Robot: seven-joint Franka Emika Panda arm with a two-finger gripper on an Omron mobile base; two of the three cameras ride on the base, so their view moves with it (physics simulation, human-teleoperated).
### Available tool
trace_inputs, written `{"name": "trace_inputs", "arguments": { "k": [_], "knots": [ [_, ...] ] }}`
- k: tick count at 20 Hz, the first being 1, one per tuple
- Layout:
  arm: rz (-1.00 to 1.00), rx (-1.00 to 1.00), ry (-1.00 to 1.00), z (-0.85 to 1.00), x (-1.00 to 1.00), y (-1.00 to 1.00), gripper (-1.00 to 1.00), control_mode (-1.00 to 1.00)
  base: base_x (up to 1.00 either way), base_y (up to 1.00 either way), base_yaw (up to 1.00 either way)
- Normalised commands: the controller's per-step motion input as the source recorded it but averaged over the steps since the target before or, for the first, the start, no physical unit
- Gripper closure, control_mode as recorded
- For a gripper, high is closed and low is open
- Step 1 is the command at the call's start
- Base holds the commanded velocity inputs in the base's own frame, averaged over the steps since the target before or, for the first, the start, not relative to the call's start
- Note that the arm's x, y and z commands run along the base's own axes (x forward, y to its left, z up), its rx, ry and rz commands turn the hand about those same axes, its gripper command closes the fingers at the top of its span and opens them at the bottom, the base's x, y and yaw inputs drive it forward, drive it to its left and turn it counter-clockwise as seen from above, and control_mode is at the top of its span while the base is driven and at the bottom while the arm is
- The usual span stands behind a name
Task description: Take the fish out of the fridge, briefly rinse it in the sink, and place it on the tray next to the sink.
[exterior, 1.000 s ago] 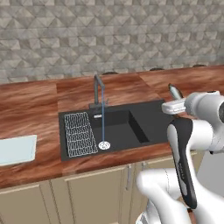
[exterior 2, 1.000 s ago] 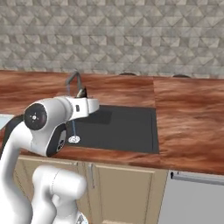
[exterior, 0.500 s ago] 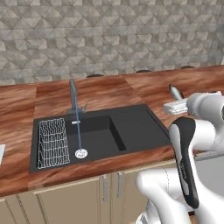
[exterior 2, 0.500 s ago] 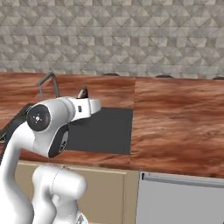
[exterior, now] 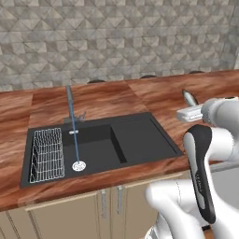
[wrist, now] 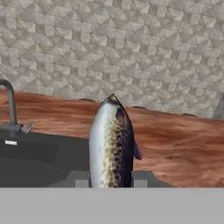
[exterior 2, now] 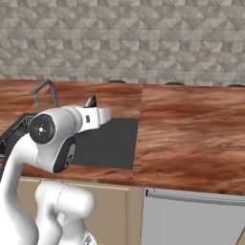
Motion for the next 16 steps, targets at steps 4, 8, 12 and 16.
{"name": "trace_inputs", "arguments": {
  "k": [4,8,12,16],
  "knots": [
    [0.00,0.00,0.00,0.00,0.00,0.00,1.00,1.00,0.81,0.00,0.00],
    [0.04,-0.02,0.08,0.00,0.07,0.04,1.00,-1.00,0.10,0.12,0.06],
    [0.31,-0.14,0.44,0.00,0.36,0.36,1.00,-1.00,0.00,0.00,0.00],
    [0.43,-0.19,0.59,-0.02,0.21,0.31,1.00,-1.00,0.00,0.00,0.00]
  ]
}}
